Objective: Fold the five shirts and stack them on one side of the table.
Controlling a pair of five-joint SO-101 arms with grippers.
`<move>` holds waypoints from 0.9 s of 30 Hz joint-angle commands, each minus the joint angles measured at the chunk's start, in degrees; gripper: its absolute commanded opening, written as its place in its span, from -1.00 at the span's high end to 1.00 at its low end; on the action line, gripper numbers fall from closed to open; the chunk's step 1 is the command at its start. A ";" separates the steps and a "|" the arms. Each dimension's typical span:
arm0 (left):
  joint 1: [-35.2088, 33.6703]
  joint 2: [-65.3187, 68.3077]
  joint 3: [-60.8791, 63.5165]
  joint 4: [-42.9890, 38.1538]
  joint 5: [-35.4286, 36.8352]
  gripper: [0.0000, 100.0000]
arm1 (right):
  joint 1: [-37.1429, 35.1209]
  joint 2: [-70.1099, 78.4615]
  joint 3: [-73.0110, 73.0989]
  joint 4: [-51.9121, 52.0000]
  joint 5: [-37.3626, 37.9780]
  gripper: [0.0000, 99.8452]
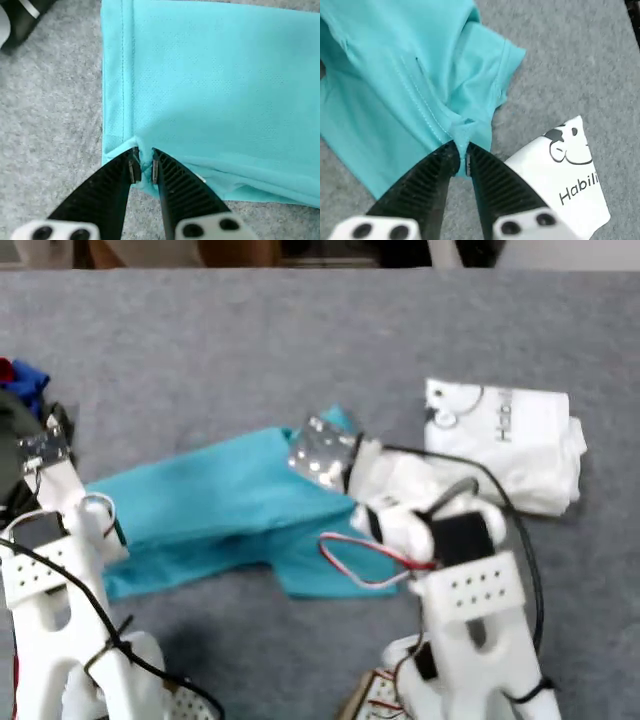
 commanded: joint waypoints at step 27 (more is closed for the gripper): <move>0.70 -0.22 3.25 0.18 -4.13 0.96 | 1.01 -19.21 26.68 -3.25 1.14 0.99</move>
